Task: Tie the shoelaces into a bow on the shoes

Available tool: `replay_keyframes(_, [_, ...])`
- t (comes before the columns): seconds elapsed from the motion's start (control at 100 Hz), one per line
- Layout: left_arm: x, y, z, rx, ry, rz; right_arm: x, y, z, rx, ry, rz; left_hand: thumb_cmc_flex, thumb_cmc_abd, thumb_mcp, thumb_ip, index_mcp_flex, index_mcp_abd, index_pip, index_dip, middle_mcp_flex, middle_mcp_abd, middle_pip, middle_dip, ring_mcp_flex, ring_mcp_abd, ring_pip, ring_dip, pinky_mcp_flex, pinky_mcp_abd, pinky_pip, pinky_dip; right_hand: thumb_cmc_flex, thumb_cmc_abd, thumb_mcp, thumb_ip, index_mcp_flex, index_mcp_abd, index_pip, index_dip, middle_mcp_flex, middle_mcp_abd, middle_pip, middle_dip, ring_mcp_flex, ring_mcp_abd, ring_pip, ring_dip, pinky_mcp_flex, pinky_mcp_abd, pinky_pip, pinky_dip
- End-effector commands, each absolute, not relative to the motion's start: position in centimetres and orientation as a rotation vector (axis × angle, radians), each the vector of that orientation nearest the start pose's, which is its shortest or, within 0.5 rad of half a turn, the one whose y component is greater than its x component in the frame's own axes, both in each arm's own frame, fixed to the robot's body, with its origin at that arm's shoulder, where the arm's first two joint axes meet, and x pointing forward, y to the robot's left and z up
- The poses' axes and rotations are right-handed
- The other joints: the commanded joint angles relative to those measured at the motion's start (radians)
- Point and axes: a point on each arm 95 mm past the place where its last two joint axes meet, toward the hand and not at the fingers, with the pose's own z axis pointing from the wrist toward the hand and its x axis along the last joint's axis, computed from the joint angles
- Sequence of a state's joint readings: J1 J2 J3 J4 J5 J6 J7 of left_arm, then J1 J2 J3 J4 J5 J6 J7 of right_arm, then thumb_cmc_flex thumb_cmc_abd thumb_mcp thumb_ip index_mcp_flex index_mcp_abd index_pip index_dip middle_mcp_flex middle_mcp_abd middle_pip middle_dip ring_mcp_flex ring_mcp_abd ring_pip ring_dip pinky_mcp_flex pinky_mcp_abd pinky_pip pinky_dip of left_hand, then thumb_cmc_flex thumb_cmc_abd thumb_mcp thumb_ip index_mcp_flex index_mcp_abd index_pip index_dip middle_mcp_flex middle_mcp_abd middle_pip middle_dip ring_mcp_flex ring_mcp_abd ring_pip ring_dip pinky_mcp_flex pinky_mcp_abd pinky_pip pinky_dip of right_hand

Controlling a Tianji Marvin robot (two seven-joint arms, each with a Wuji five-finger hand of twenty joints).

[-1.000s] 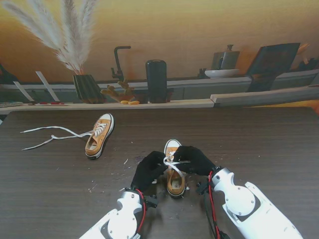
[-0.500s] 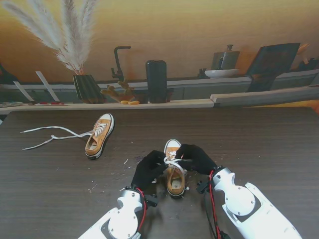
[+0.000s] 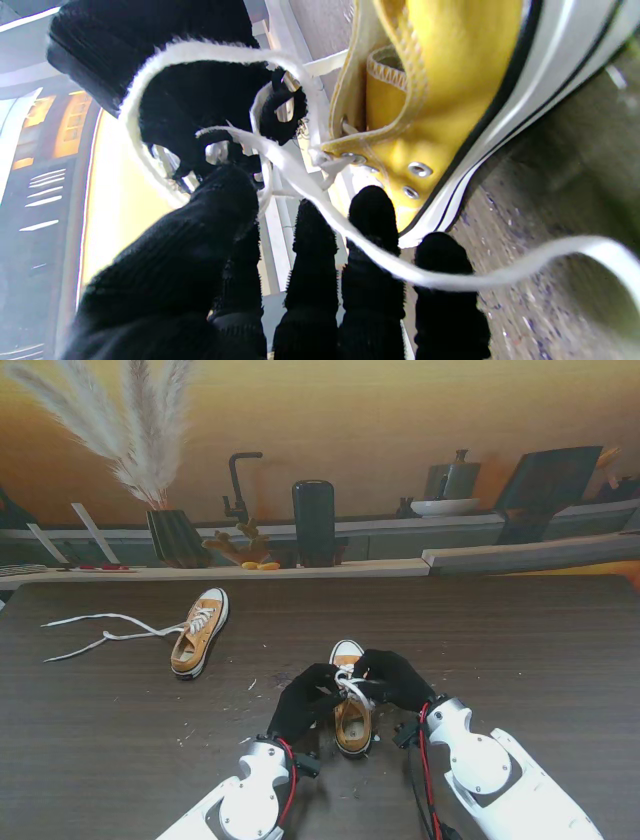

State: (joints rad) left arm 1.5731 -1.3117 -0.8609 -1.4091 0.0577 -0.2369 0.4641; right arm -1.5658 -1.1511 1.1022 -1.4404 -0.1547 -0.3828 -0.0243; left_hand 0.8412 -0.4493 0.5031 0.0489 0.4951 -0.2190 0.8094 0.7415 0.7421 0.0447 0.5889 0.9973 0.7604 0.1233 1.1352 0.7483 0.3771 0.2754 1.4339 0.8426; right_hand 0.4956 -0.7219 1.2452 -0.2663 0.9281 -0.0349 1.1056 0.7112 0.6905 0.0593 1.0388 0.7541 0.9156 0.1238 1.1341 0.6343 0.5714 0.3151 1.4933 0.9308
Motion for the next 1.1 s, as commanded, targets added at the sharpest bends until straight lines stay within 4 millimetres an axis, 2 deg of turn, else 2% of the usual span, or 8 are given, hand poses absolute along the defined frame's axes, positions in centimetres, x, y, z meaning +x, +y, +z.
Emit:
replay_keyframes(0.0, [33.7,-14.5,-39.4,-2.131,0.597,-2.263,37.3,4.5,-37.2,-1.843,-1.126,-2.228,0.034,-0.002,-0.041,-0.024,0.026,-0.038,0.019,-0.02,0.016,-0.024,0.01,0.006,-0.004,-0.028,-0.004,0.036,0.01,-0.023,0.006,0.009,0.041,0.014,-0.027,0.012,-0.019,-0.04,0.013,0.009,0.0,-0.001,-0.007,-0.009,0.008,-0.003,-0.001,0.009,0.005,-0.007,0.001,0.014])
replay_keyframes(0.25, [33.8,-15.1,-39.5,-2.148,0.601,-2.256,37.2,4.6,-37.1,-1.834,-1.127,-2.23,0.073,0.043,-0.106,-0.04,0.095,-0.028,0.053,-0.038,0.054,-0.022,-0.005,0.033,0.014,-0.023,0.004,0.033,0.027,-0.016,0.016,0.003,0.042,0.013,-0.028,0.013,-0.015,-0.042,0.011,0.007,0.003,-0.003,-0.009,-0.008,0.009,-0.002,-0.002,0.008,0.006,-0.006,0.001,0.014])
replay_keyframes(0.4, [33.8,-15.4,-39.4,-2.155,0.597,-2.246,37.1,4.6,-37.0,-1.826,-1.129,-2.23,0.091,0.063,-0.175,-0.049,0.09,-0.019,0.058,-0.062,0.048,-0.018,0.021,0.014,0.02,-0.021,0.009,0.028,0.033,-0.013,0.021,-0.004,0.044,0.013,-0.028,0.013,-0.014,-0.043,0.01,0.006,0.004,-0.002,-0.01,-0.007,0.009,-0.003,-0.002,0.008,0.006,-0.006,0.001,0.014])
replay_keyframes(0.56, [33.9,-15.4,-39.4,-2.159,0.61,-2.228,37.1,4.6,-37.0,-1.82,-1.128,-2.231,0.132,0.082,-0.2,-0.038,0.157,0.03,-0.013,-0.178,0.073,-0.012,0.031,0.0,0.031,-0.012,0.014,0.024,0.04,-0.002,0.024,-0.009,0.045,0.014,-0.029,0.013,-0.012,-0.041,0.009,0.006,0.008,-0.004,-0.011,-0.006,0.01,-0.003,-0.002,0.008,0.006,-0.006,0.001,0.014])
replay_keyframes(0.66, [33.9,-15.3,-39.4,-2.157,0.619,-2.223,37.1,4.6,-36.9,-1.817,-1.127,-2.233,0.153,0.096,-0.198,-0.036,0.189,0.05,-0.006,-0.194,0.096,-0.005,0.024,0.01,0.038,-0.009,0.017,0.023,0.046,0.002,0.027,-0.011,0.045,0.014,-0.028,0.013,-0.01,-0.043,0.008,0.006,0.008,-0.004,-0.012,-0.006,0.01,-0.002,-0.002,0.008,0.006,-0.006,0.001,0.014])
replay_keyframes(0.77, [34.0,-15.2,-39.4,-2.158,0.636,-2.228,37.1,4.6,-36.8,-1.814,-1.125,-2.236,0.16,0.116,-0.17,-0.03,0.122,0.057,0.107,-0.056,0.081,0.004,0.03,0.06,0.029,-0.014,0.019,0.022,0.041,0.001,0.026,-0.014,0.046,0.016,-0.028,0.012,-0.009,-0.043,0.008,0.007,0.008,-0.004,-0.013,-0.005,0.01,-0.003,-0.003,0.008,0.006,-0.006,0.001,0.014])
replay_keyframes(0.9, [34.0,-14.9,-39.3,-2.178,0.642,-2.245,37.0,4.6,-36.8,-1.816,-1.124,-2.236,0.067,0.112,0.012,-0.036,-0.002,0.084,0.242,0.154,0.012,0.011,0.083,0.131,-0.001,-0.018,0.027,0.032,0.018,-0.004,0.017,0.0,0.046,0.016,-0.029,0.012,-0.01,-0.042,0.007,0.007,0.008,-0.004,-0.014,-0.005,0.009,-0.003,-0.003,0.009,0.006,-0.006,0.001,0.014])
replay_keyframes(1.09, [33.9,-14.4,-39.4,-2.189,0.711,-2.251,37.0,4.5,-37.0,-1.828,-1.121,-2.233,-0.017,0.14,0.098,0.043,-0.07,0.09,0.354,0.294,-0.037,-0.006,0.101,0.151,-0.026,-0.037,0.017,0.038,0.002,-0.023,0.007,0.017,0.046,0.019,-0.028,0.012,-0.01,-0.039,0.007,0.01,0.007,-0.003,-0.014,-0.004,0.008,-0.002,-0.004,0.008,0.005,-0.007,0.0,0.014])
